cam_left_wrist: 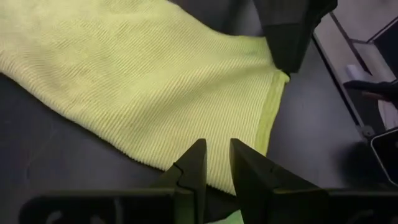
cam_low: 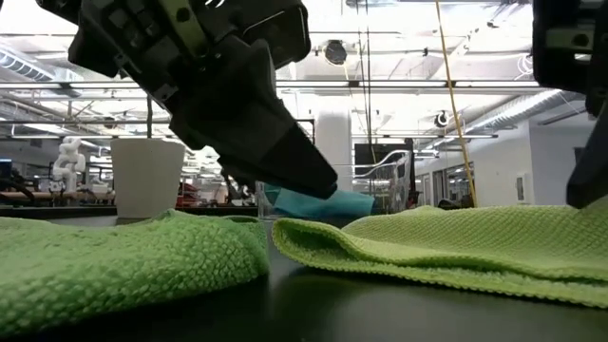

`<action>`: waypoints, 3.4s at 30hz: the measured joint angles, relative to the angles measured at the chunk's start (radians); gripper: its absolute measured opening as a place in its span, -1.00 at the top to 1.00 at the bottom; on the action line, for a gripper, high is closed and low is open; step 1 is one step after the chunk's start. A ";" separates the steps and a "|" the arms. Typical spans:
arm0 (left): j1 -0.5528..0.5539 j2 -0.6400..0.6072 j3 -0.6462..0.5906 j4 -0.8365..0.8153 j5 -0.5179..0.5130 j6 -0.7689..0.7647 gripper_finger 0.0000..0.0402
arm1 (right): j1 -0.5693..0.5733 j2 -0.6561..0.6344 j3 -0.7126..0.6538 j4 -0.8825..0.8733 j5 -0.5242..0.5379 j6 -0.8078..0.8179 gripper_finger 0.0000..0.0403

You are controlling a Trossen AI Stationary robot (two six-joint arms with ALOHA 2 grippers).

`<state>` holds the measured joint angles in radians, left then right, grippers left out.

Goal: Fold microfiber towels
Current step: Fold the light green towel

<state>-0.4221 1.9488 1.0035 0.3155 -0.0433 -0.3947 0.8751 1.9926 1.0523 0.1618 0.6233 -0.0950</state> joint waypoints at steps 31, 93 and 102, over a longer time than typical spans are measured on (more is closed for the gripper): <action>-0.012 0.055 0.001 -0.030 -0.001 -0.030 0.64 | -0.104 0.003 -0.003 -0.049 -0.102 -0.041 0.95; -0.177 0.012 0.000 0.079 -0.369 0.463 -0.36 | -0.163 -0.294 -0.003 -0.158 0.063 0.133 0.99; -0.138 0.012 0.000 0.098 -0.321 0.441 0.01 | -0.163 -0.294 -0.003 -0.151 0.083 0.128 0.99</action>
<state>-0.5602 1.9606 1.0039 0.4133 -0.3645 0.0460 0.7124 1.6985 1.0496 0.0108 0.7067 0.0330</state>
